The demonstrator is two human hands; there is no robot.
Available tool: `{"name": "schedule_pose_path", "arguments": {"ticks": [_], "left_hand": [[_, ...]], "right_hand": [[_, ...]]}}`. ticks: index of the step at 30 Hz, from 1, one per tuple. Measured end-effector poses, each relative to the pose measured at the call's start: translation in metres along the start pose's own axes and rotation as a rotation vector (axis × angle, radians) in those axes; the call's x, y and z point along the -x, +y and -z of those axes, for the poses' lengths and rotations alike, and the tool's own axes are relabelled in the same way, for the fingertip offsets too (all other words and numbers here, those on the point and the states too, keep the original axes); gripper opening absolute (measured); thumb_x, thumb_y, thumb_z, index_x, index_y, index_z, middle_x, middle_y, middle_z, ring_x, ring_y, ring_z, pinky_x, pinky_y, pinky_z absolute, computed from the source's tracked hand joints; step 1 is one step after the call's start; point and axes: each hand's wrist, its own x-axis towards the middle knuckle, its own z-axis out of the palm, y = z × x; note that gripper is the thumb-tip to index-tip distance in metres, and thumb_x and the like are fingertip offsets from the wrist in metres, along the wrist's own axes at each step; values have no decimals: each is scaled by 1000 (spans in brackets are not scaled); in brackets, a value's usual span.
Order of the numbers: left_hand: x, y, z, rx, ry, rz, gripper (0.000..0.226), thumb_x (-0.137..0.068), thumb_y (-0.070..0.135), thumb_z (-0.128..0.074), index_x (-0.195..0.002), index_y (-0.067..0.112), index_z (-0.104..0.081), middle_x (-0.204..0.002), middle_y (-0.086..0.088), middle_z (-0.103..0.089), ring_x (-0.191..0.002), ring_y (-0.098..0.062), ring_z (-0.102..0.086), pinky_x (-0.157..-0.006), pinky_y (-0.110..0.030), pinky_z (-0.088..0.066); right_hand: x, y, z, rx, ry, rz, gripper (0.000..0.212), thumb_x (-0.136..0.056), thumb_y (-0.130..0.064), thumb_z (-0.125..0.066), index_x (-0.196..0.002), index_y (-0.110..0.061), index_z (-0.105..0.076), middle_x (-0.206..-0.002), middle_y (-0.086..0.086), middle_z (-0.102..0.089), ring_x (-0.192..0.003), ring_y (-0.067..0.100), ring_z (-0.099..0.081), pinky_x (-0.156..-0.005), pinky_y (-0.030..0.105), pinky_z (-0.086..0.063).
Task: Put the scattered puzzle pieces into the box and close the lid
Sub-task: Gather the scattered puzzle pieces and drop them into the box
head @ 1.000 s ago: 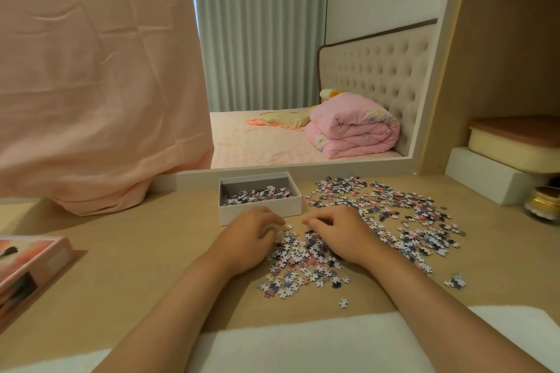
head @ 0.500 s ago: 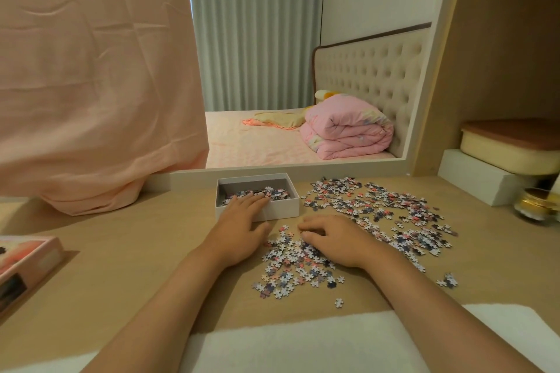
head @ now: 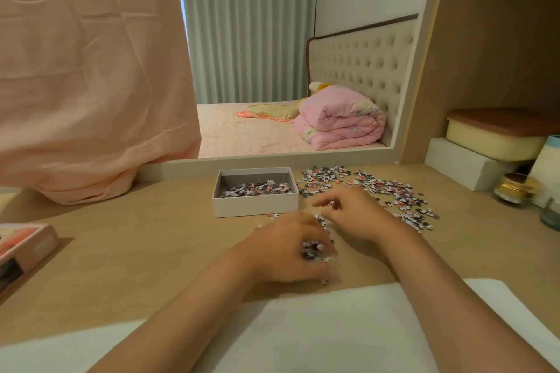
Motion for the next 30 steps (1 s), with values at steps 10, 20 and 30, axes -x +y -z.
{"name": "schedule_pose_path", "arguments": {"ticks": [10, 20, 30], "left_hand": [[0, -25, -25, -129, 74, 44, 41, -93, 56, -51, -130, 41, -60, -147, 8, -45, -134, -13, -32, -113, -30, -28], [14, -63, 11, -15, 220, 279, 31, -95, 38, -58, -123, 27, -64, -122, 14, -58, -111, -2, -54, -100, -30, -45], [15, -69, 9, -51, 45, 293, 40, -97, 35, -52, -136, 24, -57, -132, 5, -58, -119, -13, -53, -103, -26, -40]], "right_hand": [[-10, 25, -23, 307, -243, -47, 54, -107, -43, -27, -157, -26, -22, -167, 0, -4, -153, 19, 2, -122, 40, 1], [0, -12, -34, 51, -213, 87, 38, -104, -26, -46, -141, -26, -55, -141, 0, -57, -123, 17, -53, -103, 32, -43], [-10, -24, -47, 124, -162, 180, 36, -100, -27, -47, -132, -32, -63, -123, -4, -68, -108, 16, -61, -95, 39, -51]]}}
